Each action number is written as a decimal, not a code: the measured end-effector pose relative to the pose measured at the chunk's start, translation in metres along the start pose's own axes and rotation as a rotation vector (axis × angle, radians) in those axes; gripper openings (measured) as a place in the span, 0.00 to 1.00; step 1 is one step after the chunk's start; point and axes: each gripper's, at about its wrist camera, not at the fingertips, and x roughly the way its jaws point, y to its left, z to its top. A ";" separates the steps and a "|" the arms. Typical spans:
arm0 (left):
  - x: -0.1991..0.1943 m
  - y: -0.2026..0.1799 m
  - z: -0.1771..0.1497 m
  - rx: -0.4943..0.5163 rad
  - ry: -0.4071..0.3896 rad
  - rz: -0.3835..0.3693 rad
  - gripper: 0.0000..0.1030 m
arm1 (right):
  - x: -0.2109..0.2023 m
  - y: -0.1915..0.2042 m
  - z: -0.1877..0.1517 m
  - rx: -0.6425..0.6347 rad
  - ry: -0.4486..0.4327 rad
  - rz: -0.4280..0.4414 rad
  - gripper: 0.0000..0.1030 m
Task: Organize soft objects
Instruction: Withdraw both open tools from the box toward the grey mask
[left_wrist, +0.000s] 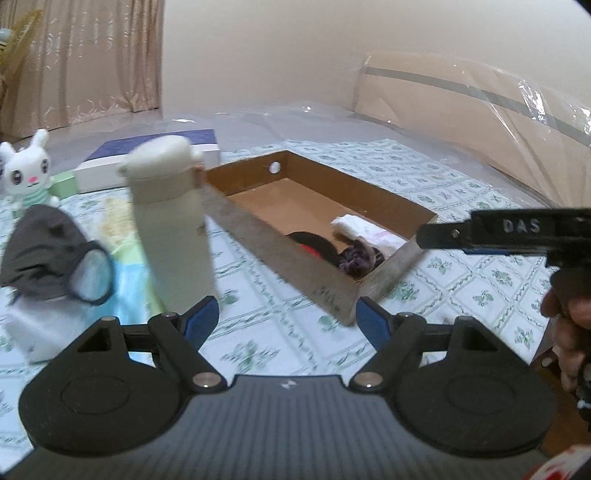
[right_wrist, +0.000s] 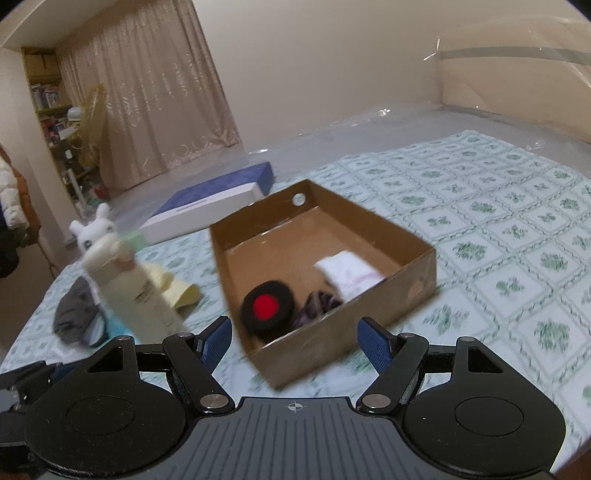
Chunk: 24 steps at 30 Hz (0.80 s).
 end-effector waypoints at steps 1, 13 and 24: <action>-0.007 0.004 -0.002 -0.001 -0.003 0.010 0.77 | -0.004 0.005 -0.004 -0.001 0.002 0.006 0.73; -0.078 0.045 -0.023 -0.032 -0.026 0.103 0.77 | -0.036 0.065 -0.038 -0.045 0.011 0.049 0.73; -0.114 0.095 -0.046 -0.099 -0.038 0.196 0.77 | -0.034 0.111 -0.061 -0.096 0.051 0.078 0.73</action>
